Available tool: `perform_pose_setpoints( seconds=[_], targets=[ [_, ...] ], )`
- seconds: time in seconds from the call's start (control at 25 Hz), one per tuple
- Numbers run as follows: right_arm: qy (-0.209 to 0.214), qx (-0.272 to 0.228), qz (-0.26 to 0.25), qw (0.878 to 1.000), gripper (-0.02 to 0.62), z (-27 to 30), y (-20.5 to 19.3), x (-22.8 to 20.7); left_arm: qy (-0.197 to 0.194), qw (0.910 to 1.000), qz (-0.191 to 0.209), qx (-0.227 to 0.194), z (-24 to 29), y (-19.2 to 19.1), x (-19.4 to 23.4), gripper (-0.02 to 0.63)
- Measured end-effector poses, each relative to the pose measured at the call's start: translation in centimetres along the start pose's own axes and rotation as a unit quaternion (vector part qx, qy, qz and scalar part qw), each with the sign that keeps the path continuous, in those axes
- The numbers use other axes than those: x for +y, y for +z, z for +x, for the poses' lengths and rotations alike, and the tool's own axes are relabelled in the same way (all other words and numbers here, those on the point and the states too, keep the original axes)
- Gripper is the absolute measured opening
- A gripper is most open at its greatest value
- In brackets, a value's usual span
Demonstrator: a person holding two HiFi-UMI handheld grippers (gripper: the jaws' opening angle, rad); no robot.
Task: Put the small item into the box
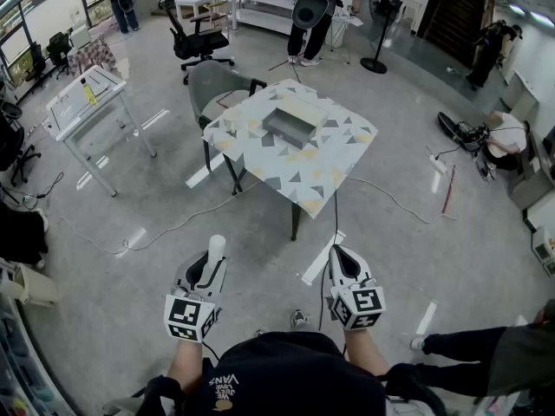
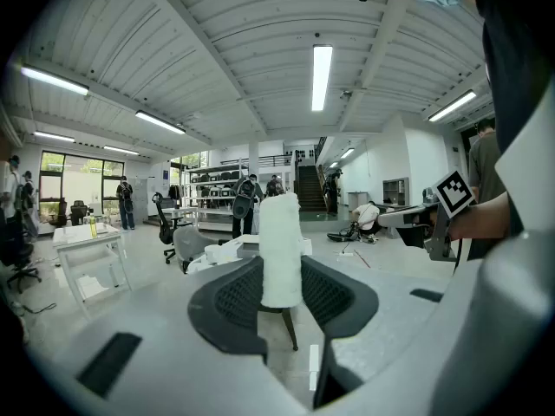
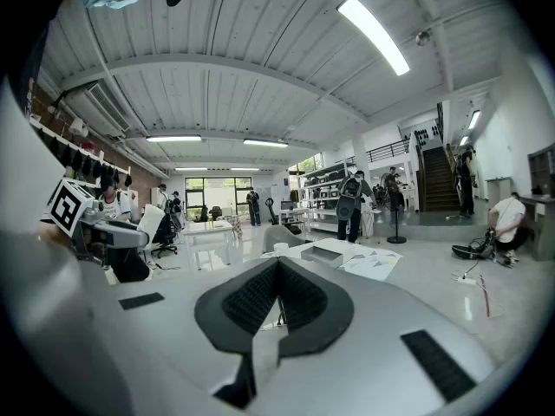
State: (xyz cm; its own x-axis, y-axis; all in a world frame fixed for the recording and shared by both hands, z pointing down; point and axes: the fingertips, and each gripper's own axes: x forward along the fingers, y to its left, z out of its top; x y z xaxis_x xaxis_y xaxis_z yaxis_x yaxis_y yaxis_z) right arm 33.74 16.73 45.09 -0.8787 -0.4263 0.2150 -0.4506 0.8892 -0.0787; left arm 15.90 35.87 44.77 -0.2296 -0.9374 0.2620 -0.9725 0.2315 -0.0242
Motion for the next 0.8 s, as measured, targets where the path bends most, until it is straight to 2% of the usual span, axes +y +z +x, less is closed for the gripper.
perform_pose_setpoints(
  seconds=[0.44,0.8],
  targets=[
    [0.015,-0.018,0.035,0.999,-0.002,0.1,-1.1,1.5,-0.005,0.9999,-0.014,0.004,-0.5,-2.2,0.7,0.131],
    [0.024,-0.008,0.044,0.999,-0.002,7.7,-0.7,-0.8,0.01,0.9997,-0.014,0.014,4.5,-1.7,4.3,0.131]
  ],
)
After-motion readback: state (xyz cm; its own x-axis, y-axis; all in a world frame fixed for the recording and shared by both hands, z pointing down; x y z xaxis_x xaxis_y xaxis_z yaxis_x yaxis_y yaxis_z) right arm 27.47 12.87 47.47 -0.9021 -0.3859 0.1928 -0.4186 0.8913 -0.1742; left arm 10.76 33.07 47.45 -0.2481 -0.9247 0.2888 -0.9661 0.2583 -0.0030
